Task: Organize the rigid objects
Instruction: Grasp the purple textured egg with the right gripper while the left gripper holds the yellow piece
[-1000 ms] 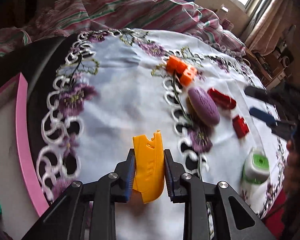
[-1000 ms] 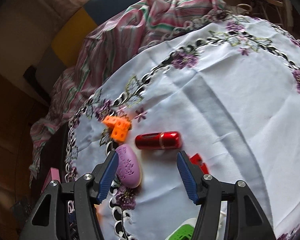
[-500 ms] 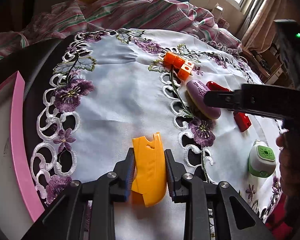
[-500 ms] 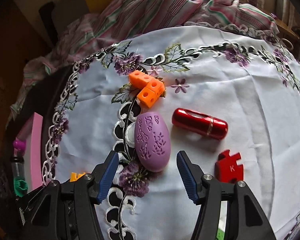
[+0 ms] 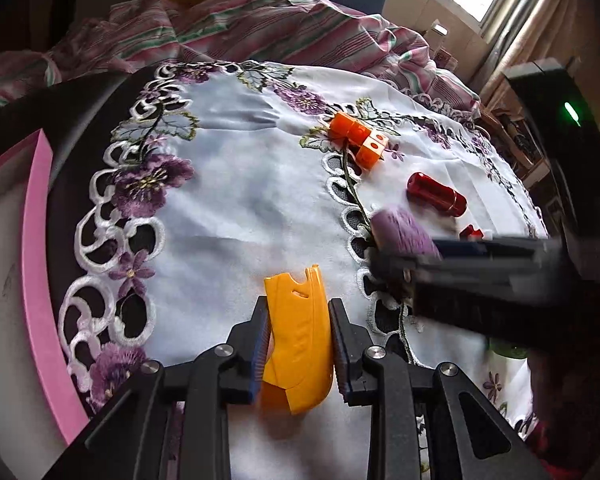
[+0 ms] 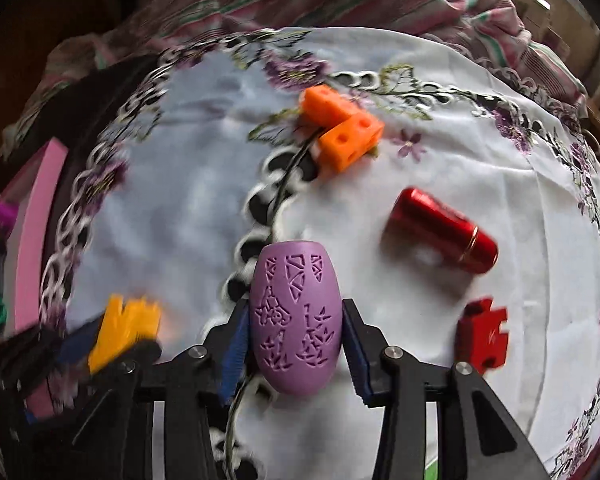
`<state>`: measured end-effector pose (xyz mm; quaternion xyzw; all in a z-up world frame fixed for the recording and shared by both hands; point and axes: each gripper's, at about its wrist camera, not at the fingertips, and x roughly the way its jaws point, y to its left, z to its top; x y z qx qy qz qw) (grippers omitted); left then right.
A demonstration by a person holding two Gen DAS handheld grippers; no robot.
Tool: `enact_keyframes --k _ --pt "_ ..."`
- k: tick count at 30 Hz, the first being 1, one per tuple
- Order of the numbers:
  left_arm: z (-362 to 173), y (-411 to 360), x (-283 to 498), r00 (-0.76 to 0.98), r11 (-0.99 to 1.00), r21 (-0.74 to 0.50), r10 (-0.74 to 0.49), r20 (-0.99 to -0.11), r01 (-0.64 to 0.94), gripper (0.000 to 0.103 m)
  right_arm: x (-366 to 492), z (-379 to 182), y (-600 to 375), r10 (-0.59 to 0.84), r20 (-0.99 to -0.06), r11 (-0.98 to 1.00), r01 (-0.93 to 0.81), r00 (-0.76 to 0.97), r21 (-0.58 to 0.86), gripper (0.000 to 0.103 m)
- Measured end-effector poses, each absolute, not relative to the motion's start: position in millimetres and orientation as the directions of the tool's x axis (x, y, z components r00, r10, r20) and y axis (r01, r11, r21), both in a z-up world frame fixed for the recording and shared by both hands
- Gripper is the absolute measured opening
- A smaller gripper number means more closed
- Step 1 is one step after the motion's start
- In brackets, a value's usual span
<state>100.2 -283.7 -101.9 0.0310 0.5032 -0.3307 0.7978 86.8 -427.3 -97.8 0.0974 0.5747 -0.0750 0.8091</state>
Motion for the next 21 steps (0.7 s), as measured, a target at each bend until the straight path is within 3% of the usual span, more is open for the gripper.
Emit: enact_keyframes --k 7,21 --pt "-83 -267 79 0.327 0.788 -0.247 -0.488 -0.809 0.564 0.028 66 -103 -431 0.015 -0.914 0.968 0.221 0.406 0.115 0.045" --pt "-33 -208 50 0.495 0.845 -0.150 -0.434 -0.753 0.513 0.028 63 -101 -419 -0.029 -0.889 0.986 0.161 0.457 0.051 0.045"
